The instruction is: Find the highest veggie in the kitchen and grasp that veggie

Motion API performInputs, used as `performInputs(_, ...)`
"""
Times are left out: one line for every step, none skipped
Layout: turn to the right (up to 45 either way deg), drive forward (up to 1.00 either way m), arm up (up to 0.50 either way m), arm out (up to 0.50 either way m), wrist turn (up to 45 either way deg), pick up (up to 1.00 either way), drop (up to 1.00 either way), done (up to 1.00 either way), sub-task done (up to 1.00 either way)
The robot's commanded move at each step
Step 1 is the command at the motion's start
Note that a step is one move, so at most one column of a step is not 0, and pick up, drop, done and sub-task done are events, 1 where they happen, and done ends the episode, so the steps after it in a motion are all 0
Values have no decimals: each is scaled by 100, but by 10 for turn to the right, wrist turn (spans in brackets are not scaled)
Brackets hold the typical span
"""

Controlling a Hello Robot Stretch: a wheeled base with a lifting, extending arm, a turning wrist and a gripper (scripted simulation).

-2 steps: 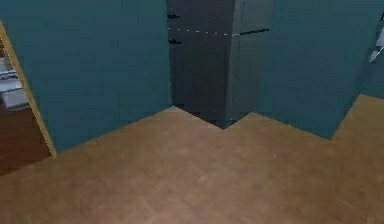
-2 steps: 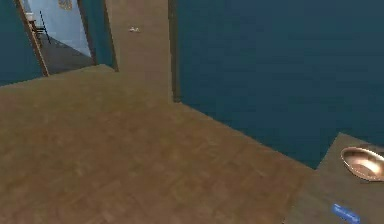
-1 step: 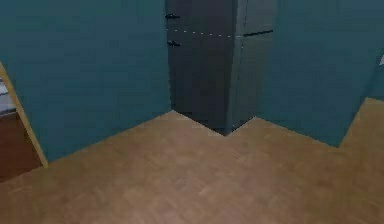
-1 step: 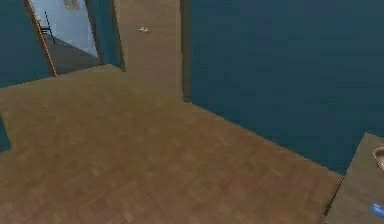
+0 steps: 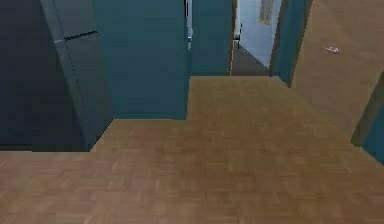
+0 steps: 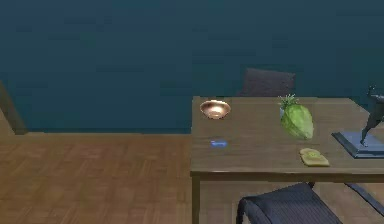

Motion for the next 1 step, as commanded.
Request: performInputs(240,0,0,0,0,0,0,0,0)
